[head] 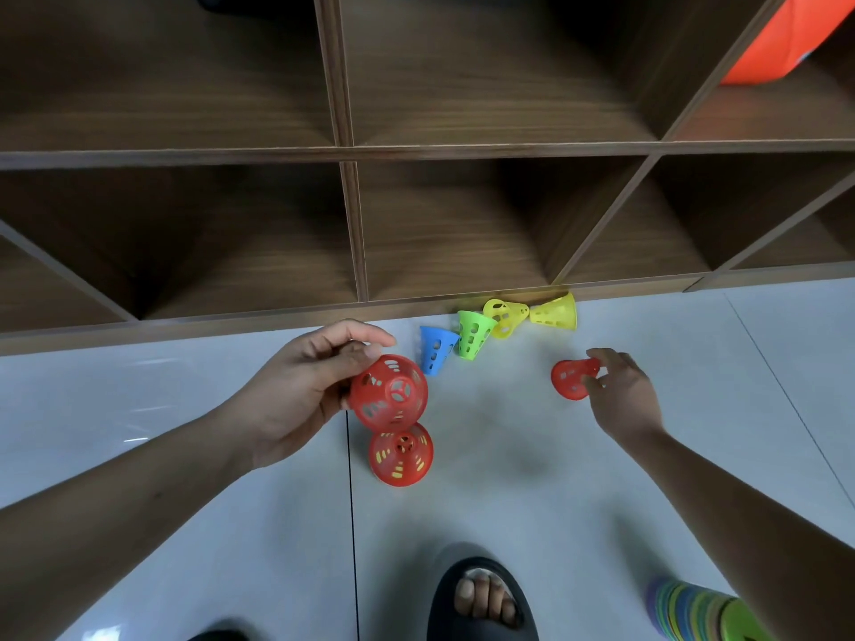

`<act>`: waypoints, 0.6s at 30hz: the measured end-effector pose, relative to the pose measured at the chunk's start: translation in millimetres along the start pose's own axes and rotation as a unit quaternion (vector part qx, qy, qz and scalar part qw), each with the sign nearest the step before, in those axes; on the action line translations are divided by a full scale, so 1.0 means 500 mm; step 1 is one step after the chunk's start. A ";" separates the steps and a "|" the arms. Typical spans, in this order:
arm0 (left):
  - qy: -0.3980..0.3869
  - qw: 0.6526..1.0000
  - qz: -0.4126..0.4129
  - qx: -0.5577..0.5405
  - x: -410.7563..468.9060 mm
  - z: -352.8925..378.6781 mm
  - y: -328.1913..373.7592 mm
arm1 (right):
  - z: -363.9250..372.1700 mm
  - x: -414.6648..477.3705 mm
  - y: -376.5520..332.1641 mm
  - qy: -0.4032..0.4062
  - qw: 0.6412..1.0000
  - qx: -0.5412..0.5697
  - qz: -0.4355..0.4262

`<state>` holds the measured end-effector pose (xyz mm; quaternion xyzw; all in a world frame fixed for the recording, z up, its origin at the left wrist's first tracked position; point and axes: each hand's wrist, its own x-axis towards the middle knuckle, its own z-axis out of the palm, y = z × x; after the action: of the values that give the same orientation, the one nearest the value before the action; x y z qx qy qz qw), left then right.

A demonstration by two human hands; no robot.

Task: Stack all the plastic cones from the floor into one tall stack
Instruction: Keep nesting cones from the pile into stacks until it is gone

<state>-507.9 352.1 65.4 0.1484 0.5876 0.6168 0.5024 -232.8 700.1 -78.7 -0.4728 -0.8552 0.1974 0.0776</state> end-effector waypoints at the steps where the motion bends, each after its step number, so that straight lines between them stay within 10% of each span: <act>1: -0.005 1.000 0.000 0.004 -0.002 0.002 0.001 | 0.004 -0.004 -0.004 -0.002 1.000 0.002 -0.001; 18: -0.004 0.976 -0.002 0.217 -0.015 -0.004 -0.108 | -0.122 -0.185 -0.328 -0.101 0.925 0.359 -0.072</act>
<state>-481.9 334.8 20.5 0.2554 0.7055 0.4733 0.4616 -291.0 560.6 49.1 -0.3281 -0.7620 0.5320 0.1695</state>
